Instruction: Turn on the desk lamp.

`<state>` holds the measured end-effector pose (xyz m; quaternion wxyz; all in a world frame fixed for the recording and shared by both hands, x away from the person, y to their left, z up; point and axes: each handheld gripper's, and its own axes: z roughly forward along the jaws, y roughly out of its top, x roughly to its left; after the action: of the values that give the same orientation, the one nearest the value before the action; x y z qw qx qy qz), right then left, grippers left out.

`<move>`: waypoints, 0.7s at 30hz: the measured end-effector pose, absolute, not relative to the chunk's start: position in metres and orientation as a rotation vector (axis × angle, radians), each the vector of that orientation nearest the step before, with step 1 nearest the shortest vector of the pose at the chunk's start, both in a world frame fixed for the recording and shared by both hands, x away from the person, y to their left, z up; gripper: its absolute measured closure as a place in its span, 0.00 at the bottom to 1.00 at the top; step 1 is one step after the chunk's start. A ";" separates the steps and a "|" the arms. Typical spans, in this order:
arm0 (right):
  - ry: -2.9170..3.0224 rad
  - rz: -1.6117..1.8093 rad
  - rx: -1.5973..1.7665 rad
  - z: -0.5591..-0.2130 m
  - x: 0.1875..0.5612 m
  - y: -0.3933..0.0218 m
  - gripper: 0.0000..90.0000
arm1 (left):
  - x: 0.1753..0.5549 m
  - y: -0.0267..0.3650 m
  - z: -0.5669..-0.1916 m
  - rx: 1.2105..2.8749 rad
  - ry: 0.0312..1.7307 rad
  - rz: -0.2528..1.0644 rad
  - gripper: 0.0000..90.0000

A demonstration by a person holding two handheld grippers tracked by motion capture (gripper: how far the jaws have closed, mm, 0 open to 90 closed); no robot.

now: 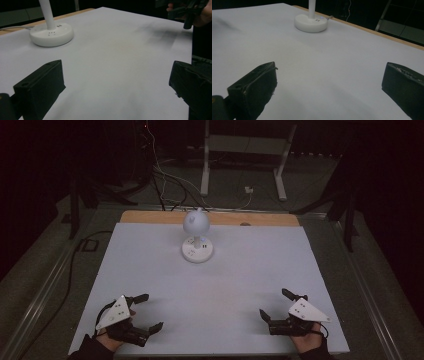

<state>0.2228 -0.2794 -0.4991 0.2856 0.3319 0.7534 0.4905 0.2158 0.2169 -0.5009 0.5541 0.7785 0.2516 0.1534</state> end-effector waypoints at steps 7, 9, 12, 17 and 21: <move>2.005 1.334 0.905 -0.498 0.223 -0.280 0.00 | 0.215 0.217 -0.501 1.851 0.594 0.364 0.00; 2.006 1.328 0.902 -0.498 0.223 -0.278 0.00 | 0.215 0.216 -0.501 1.855 0.589 0.362 0.00; 2.015 1.328 0.896 -0.498 0.223 -0.276 0.00 | 0.215 0.215 -0.501 1.862 0.590 0.357 0.00; 2.021 1.319 0.903 -0.499 0.223 -0.275 0.00 | 0.215 0.215 -0.501 1.866 0.586 0.357 0.00; 2.018 1.315 0.904 -0.499 0.222 -0.276 0.00 | 0.214 0.213 -0.501 1.882 0.575 0.347 0.00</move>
<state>0.2221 -0.2756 -0.4989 0.2808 0.3374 0.7528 0.4905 0.2143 0.2132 -0.5011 0.5412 0.7921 0.2418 0.1458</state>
